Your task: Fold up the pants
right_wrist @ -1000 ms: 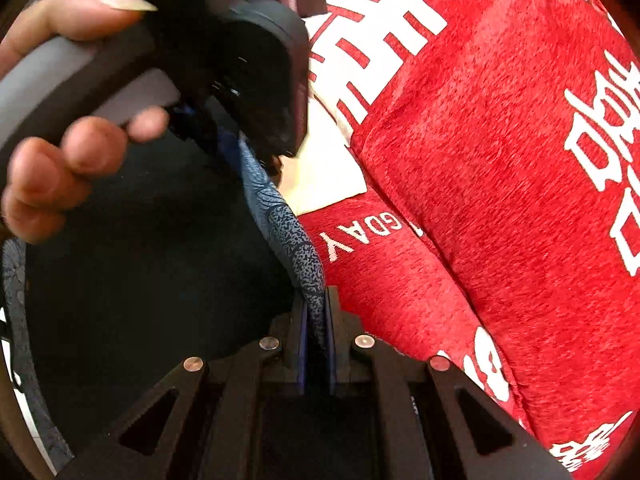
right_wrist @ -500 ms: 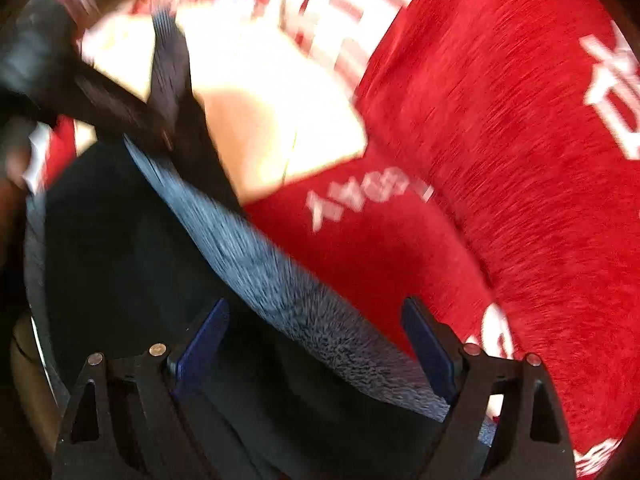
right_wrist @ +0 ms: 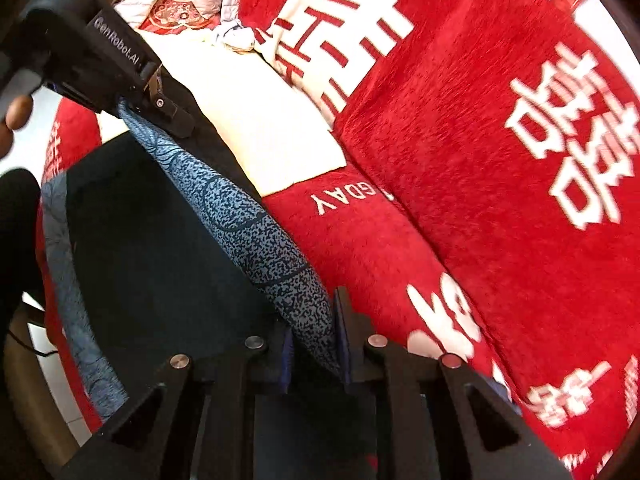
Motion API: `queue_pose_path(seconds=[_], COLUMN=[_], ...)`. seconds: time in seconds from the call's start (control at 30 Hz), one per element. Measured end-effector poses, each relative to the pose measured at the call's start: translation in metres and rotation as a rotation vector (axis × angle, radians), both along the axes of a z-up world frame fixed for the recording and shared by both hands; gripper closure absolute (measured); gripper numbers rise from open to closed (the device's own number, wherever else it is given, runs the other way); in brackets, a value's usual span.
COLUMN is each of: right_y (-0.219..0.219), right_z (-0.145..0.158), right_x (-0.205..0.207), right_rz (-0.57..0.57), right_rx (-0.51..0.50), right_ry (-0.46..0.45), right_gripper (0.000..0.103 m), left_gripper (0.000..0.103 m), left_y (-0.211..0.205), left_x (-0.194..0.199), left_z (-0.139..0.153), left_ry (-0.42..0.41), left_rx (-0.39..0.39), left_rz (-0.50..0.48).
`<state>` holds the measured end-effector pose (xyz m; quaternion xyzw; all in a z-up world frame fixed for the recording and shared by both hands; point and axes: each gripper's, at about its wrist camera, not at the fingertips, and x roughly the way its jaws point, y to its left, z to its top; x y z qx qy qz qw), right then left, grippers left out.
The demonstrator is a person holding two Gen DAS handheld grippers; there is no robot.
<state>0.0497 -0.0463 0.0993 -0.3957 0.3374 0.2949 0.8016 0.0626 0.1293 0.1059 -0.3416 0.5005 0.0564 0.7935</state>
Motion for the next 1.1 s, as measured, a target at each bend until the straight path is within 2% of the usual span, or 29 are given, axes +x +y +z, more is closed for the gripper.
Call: queue_pose_path(seconds=[0.03, 0.13, 0.27, 0.33, 0.4, 0.43, 0.47, 0.53, 0.6, 0.7, 0.73, 0.8, 0.87, 0.93, 1.0, 1.03, 1.1], right_y=[0.0, -0.001, 0.006, 0.011, 0.013, 0.013, 0.014, 0.014, 0.012, 0.005, -0.002, -0.014, -0.017, -0.012, -0.002, 0.0, 0.005], right_z=[-0.002, -0.014, -0.046, -0.065, -0.077, -0.077, -0.075, -0.07, -0.063, -0.038, -0.023, 0.0, 0.012, 0.012, 0.001, -0.004, -0.029], right_x=[-0.016, -0.062, -0.107, -0.115, -0.12, -0.121, -0.121, -0.122, -0.124, -0.13, -0.129, -0.121, -0.108, -0.089, -0.071, -0.06, -0.046], right_rz=[-0.017, -0.063, -0.062, -0.081, -0.098, -0.108, -0.119, -0.131, -0.122, -0.117, -0.125, -0.156, -0.205, -0.254, -0.309, -0.325, -0.408], right_rx=[-0.004, 0.008, -0.047, -0.095, -0.121, -0.116, -0.112, -0.103, -0.09, 0.017, 0.103, 0.255, 0.346, 0.368, 0.331, 0.306, 0.227], right_ry=[-0.032, -0.041, -0.03, -0.031, -0.05, -0.06, -0.055, -0.04, -0.002, 0.078, 0.129, 0.179, 0.183, 0.196, 0.19, 0.196, 0.246], right_gripper=[0.084, 0.084, 0.084, 0.083, 0.083, 0.082, 0.08, 0.078, 0.07, 0.066, 0.062, 0.034, 0.022, 0.023, 0.023, 0.023, 0.023], left_gripper=[0.087, 0.087, 0.087, 0.086, 0.079, 0.073, 0.071, 0.071, 0.071, 0.071, 0.071, 0.071, 0.071, 0.071, 0.07, 0.052, 0.023], left_y=[-0.001, -0.001, 0.011, 0.018, 0.025, 0.027, 0.028, 0.029, 0.029, 0.025, 0.024, 0.019, 0.011, 0.005, 0.0, -0.003, -0.01], left_x=[-0.014, -0.048, -0.079, -0.091, -0.104, -0.11, -0.114, -0.122, -0.131, -0.145, -0.149, -0.15, -0.143, -0.133, -0.121, -0.113, -0.096], left_z=[-0.002, -0.017, -0.059, -0.082, -0.094, -0.094, -0.092, -0.087, -0.078, -0.064, -0.058, -0.048, -0.036, -0.028, -0.023, -0.025, -0.038], left_ry=[-0.01, -0.012, 0.027, 0.058, 0.057, 0.047, 0.049, 0.045, 0.037, -0.001, -0.017, -0.046, -0.079, -0.093, -0.112, -0.11, -0.046], left_rx=[0.007, 0.021, -0.032, -0.089, -0.117, -0.109, -0.088, -0.058, -0.025, 0.005, 0.02, 0.053, 0.073, 0.079, 0.069, 0.071, 0.106], left_rz=[-0.007, -0.024, -0.028, -0.029, -0.026, -0.019, -0.023, -0.036, -0.045, -0.091, -0.11, -0.132, -0.156, -0.167, -0.178, -0.182, -0.175])
